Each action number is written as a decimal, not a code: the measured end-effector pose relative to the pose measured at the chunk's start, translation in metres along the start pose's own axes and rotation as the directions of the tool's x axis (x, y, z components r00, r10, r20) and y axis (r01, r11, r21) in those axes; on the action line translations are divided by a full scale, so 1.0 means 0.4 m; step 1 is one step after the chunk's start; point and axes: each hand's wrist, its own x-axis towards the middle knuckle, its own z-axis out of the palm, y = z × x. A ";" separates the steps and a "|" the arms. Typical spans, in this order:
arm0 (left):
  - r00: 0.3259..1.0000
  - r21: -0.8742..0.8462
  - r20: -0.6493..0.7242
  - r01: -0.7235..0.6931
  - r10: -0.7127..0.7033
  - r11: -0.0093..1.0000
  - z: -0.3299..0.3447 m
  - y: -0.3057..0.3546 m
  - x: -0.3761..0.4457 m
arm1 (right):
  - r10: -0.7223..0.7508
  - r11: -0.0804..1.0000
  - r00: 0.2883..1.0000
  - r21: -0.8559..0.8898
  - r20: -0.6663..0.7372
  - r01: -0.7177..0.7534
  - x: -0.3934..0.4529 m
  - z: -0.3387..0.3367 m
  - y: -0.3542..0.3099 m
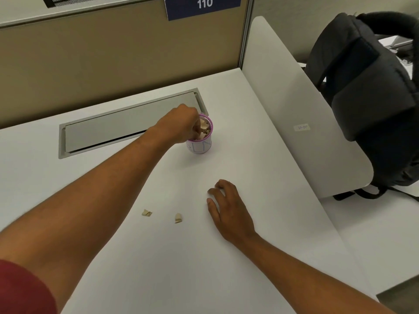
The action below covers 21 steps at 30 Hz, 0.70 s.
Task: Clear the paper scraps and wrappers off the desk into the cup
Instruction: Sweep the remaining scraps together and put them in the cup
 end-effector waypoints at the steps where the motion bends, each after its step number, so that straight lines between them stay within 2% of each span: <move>1: 1.000 0.010 -0.009 -0.004 0.004 1.000 0.009 -0.003 0.004 | -0.001 1.000 1.000 0.003 -0.001 0.001 0.001 0.000 0.000; 10: 0.999 0.181 -0.020 -0.031 0.035 0.983 0.051 0.004 0.016 | -0.014 1.000 1.000 -0.023 -0.004 0.014 0.002 0.007 0.005; 13: 0.998 0.191 -0.034 -0.036 0.044 0.981 0.045 0.000 0.005 | -0.014 1.000 1.000 -0.024 -0.006 0.013 0.002 0.006 0.002; 18: 0.993 0.049 -0.106 -0.049 0.054 0.998 0.006 -0.009 -0.057 | -0.015 1.000 1.000 -0.024 -0.001 0.015 0.001 0.007 0.000; 21: 0.971 -0.179 -0.241 -0.050 0.005 0.983 -0.010 -0.022 -0.142 | -0.023 1.000 1.000 -0.014 0.011 0.023 0.000 0.004 0.000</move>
